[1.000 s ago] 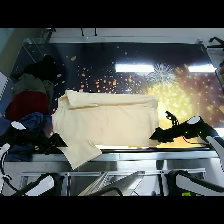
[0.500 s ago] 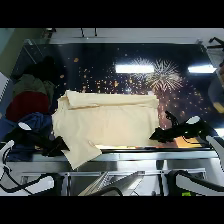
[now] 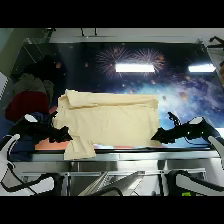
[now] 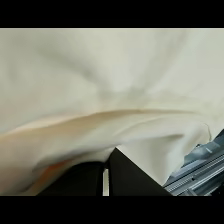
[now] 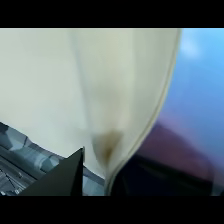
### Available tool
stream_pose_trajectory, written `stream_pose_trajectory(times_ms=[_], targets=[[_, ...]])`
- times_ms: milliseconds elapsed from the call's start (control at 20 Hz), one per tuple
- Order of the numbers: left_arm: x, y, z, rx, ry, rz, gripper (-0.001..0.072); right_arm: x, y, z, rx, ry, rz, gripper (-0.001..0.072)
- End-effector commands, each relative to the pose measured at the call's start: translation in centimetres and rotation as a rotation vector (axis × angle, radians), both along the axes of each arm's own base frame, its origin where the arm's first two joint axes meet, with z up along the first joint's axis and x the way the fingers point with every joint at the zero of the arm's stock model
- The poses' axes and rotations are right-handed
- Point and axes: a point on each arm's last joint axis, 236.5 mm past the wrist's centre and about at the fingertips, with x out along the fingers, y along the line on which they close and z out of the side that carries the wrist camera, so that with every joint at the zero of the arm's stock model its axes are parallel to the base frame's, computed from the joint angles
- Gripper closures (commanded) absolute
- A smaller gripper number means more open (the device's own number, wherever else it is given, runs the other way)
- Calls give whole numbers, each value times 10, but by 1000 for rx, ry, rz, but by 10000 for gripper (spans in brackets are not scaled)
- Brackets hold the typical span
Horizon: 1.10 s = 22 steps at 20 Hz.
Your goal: Fold the shirts.
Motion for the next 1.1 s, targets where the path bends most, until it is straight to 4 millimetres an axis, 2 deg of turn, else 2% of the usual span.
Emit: stream_pose_trajectory(times_ms=[0, 50, 200, 300, 500, 550, 650, 800, 850, 950, 1050], targets=[[-5, -8, 22, -33, -11, -34, 685, -5, -5, 12, 53, 28, -37, 634], [-5, -8, 26, -33, -20, -36, 686, -5, -6, 14, 56, 22, -40, 696], [-8, -9, 47, -32, -72, -54, 686, -5, -10, 21, 50, 4, -41, 696], [-7, -3, 68, -19, -129, -27, 687, -6, -25, 27, 7, 9, -78, 696], [-23, 2, 108, -33, -185, 5, 687, 8, -50, 54, -37, -78, -195, 695], [-18, 1, 118, -36, -230, 21, 686, 14, -49, 62, -37, -117, -202, 696], [2, 0, 142, -45, -331, 44, 687, 37, -45, 84, 0, -226, -217, 695], [51, -1, 177, -70, -448, 23, 687, 95, -38, 132, 93, -460, -261, 695], [67, -2, 182, -71, -459, 4, 687, 112, -38, 139, 83, -515, -253, 695], [110, -10, 179, -75, -471, -44, 686, 142, -37, 133, 37, -553, -246, 695], [147, -20, 163, -84, -455, -118, 686, 174, -34, 115, -10, -578, -231, 695]])
